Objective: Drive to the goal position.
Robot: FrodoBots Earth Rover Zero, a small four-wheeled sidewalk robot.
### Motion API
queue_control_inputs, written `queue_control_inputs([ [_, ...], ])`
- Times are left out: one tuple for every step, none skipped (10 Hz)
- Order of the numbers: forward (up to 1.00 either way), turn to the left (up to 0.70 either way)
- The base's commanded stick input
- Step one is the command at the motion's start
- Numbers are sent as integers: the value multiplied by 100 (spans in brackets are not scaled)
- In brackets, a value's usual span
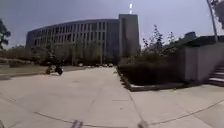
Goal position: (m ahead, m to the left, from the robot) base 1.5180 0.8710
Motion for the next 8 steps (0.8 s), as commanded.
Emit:
queue_control_inputs([
  [85,0],
  [85,0],
  [85,0],
  [85,0],
  [85,0],
  [85,0],
  [85,0],
  [85,0],
])
